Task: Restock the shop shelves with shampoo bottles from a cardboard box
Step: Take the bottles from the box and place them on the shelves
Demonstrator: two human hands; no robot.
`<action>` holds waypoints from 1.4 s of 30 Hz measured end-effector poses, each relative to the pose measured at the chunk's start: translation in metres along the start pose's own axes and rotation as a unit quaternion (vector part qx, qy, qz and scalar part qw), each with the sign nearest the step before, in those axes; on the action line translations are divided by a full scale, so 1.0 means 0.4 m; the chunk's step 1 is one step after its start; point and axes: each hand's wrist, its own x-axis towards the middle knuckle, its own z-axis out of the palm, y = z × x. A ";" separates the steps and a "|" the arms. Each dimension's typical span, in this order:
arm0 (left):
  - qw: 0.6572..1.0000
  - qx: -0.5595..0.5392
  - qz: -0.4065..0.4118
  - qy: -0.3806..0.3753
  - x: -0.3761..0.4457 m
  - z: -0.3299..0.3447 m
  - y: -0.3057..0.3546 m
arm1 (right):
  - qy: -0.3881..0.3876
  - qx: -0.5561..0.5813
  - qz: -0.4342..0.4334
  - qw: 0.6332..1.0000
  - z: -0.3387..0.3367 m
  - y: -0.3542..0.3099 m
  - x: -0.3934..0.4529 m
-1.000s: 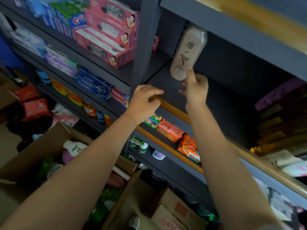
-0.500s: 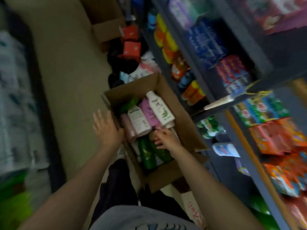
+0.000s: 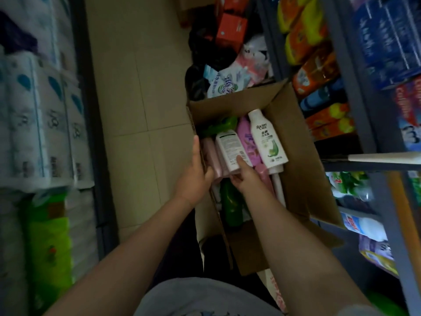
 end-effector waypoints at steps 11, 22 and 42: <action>0.990 0.094 -0.054 0.094 -0.003 0.003 0.160 | 0.137 -0.167 -0.240 0.946 -0.221 -0.125 -0.318; 0.814 -0.482 -0.161 -0.282 -0.221 0.064 0.593 | 0.021 -0.429 -0.692 0.581 -0.377 -0.158 -0.715; 0.861 -0.164 0.360 -0.320 -0.544 0.204 0.926 | 0.071 -0.165 -0.563 0.806 -0.710 -0.300 -0.919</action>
